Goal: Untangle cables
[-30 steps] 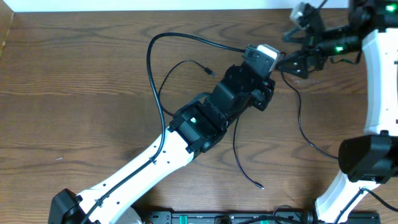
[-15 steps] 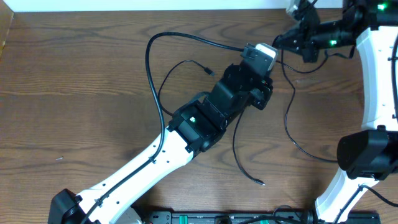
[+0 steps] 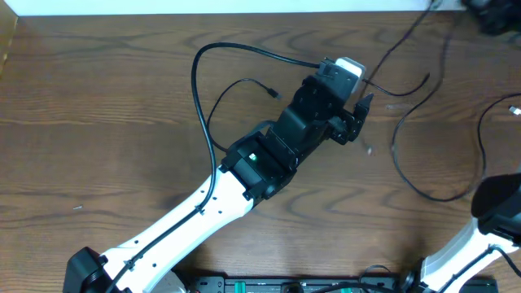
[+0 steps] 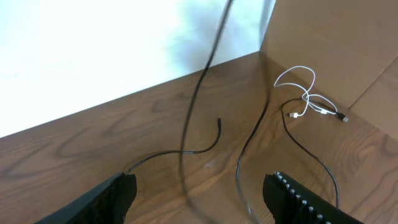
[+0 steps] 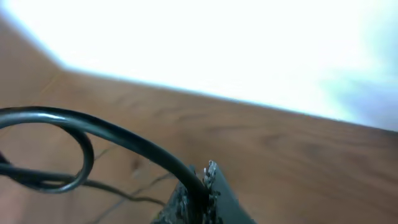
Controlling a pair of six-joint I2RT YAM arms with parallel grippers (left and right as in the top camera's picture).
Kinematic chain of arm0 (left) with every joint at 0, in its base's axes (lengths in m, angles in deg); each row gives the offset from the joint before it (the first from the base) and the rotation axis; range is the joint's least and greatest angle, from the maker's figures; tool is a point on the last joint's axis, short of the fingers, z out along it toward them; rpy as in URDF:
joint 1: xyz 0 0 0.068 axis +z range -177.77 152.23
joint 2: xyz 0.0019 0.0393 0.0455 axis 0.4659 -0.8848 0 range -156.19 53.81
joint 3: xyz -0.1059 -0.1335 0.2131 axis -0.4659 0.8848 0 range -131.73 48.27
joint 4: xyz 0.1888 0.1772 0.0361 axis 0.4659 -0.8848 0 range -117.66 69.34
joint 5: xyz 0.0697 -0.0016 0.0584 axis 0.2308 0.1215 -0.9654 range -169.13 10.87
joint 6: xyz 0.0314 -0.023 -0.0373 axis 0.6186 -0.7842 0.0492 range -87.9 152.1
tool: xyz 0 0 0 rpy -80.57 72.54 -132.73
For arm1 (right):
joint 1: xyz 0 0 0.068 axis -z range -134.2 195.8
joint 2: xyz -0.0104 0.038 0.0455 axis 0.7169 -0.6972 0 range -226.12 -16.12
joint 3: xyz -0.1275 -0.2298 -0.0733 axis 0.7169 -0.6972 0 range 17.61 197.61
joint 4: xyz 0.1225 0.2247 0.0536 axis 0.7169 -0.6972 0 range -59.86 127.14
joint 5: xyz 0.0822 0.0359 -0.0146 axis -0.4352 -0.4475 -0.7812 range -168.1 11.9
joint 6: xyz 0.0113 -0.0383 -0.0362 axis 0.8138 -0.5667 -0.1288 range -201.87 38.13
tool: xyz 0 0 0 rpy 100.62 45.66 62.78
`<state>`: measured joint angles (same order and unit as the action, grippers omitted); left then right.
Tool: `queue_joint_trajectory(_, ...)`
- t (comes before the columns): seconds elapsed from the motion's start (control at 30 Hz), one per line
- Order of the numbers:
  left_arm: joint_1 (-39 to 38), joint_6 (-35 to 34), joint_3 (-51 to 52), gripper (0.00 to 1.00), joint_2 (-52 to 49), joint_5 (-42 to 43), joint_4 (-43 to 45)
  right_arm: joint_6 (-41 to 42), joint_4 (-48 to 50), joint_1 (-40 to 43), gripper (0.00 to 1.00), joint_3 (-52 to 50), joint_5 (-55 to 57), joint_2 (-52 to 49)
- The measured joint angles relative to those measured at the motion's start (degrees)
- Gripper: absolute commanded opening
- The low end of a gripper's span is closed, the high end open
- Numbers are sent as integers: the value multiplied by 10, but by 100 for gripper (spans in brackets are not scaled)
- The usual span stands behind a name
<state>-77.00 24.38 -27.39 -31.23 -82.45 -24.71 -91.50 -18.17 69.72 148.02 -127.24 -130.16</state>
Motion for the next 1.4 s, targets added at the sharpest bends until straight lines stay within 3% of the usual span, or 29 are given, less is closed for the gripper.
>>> queue_joint_trajectory(0.27, 0, 0, 0, 72, 0, 0, 0, 122, 4, 108, 1, 132, 214, 1)
queue_joint_trajectory(0.6, 0, 0, 0, 72, 0, 0, 0, 156, -8, 175, 2, 138, 495, -28)
queue_joint_trajectory(0.63, 0, 0, 0, 72, 0, 0, 0, 158, -9, 180, 13, 139, 514, -38)
queue_joint_trajectory(0.67, 0, 0, 0, 72, 0, 0, 0, 168, -12, 186, 36, 139, 529, -52)
queue_joint_trajectory(0.7, 0, 0, 0, 72, 0, 0, 0, 172, -14, 191, 80, 139, 537, -63)
queue_joint_trajectory(0.73, 0, 0, 0, 72, 0, 0, 0, 176, -17, 196, 99, 139, 542, -80)
queue_joint_trajectory(1.07, 0, 0, 0, 72, 0, 0, 0, 193, -65, 187, 99, 134, 535, -151)
queue_joint_trajectory(1.4, 2, 0, 0, 72, 0, 0, -3, 137, -174, 126, 99, 134, 389, -148)
